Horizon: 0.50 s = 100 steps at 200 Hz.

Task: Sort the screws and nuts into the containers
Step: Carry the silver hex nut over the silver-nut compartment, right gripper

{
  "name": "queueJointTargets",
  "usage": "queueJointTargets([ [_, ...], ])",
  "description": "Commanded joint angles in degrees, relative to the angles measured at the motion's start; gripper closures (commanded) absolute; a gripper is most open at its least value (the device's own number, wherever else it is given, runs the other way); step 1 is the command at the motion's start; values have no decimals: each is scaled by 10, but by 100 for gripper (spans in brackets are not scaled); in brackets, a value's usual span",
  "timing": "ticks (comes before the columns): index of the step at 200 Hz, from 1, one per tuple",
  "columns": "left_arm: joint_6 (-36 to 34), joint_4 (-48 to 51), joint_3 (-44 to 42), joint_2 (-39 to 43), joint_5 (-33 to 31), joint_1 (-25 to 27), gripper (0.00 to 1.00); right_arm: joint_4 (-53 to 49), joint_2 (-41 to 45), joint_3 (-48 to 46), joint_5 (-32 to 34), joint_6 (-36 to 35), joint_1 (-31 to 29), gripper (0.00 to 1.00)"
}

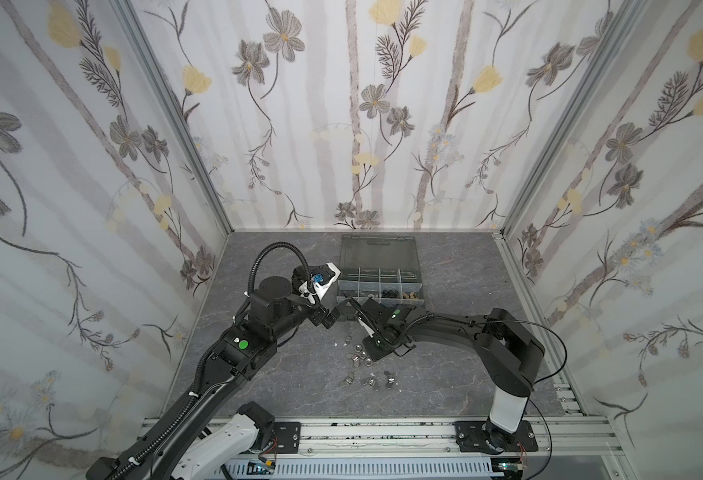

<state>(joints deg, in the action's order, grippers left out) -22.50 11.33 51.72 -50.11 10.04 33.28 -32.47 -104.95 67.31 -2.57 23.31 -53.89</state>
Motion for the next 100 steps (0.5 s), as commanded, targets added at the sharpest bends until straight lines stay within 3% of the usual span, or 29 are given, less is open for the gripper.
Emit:
queueJointTargets([
  [1,-4,-12,-1,-4,-4,0,0,-8,32,-7,7,4,11,91],
  [39,-7,-25,5,-19,-7,0,0,-21,116,-8,10,15,65,92],
  [62,-8,-33,3,-31,-12,0,0,-39,152,17,22,9,127,92],
  [100,-14,-68,-15,-44,-33,-4,0,-73,141,90,41,-27,184,92],
])
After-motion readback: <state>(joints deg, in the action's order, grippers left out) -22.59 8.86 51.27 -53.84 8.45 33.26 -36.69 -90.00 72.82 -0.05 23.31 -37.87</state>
